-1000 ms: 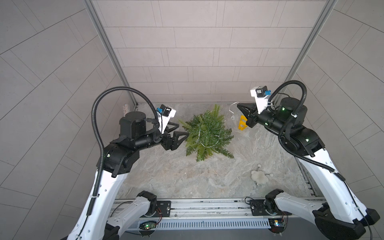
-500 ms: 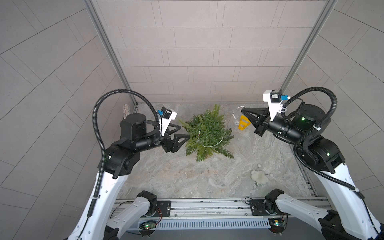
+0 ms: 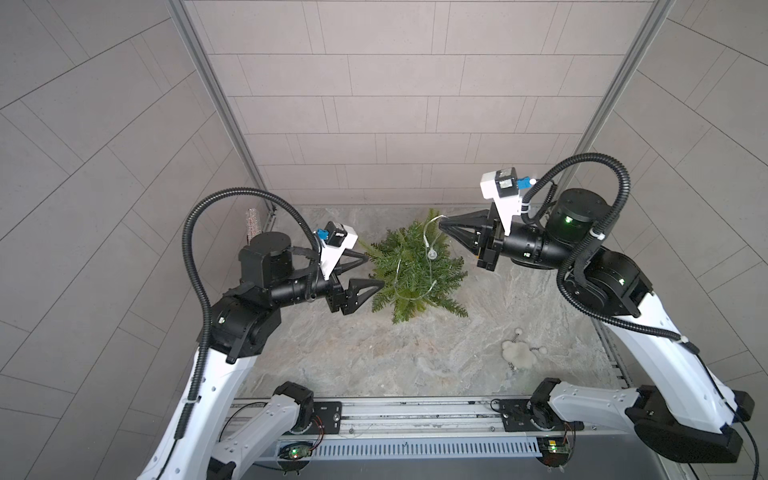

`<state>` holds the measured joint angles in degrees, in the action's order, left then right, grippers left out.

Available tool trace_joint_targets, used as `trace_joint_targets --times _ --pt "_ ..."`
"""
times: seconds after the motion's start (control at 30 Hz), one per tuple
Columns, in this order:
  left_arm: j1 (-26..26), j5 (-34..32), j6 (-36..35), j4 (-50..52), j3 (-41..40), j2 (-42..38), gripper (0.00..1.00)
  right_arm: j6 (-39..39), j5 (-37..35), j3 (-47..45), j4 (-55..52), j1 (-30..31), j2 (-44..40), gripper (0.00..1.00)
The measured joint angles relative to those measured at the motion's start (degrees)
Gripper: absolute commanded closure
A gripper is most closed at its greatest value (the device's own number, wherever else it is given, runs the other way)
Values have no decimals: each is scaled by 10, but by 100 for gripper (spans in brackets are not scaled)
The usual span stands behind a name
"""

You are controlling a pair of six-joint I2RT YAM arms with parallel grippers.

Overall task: Remove string lights from the small christmas tree
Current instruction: Remove the light string from the Christmas tree.

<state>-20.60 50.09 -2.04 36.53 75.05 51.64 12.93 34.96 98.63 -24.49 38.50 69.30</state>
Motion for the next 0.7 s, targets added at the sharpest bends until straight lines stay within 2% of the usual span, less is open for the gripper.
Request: trace_joint_targets --times 0.17,0.37,0.5,0.7 --pt "-19 7 21 -60 -6 33 16 1 2 48 13 8 43 100" --pt "-63 5 24 -87 -6 60 8 9 10 84 38 10 53 100" --pt "-82 5 16 -88 -5 63 6 13 17 96 50 16 54 100" --pt "-85 3 9 -89 -4 47 5 17 22 107 63 17 67 100"
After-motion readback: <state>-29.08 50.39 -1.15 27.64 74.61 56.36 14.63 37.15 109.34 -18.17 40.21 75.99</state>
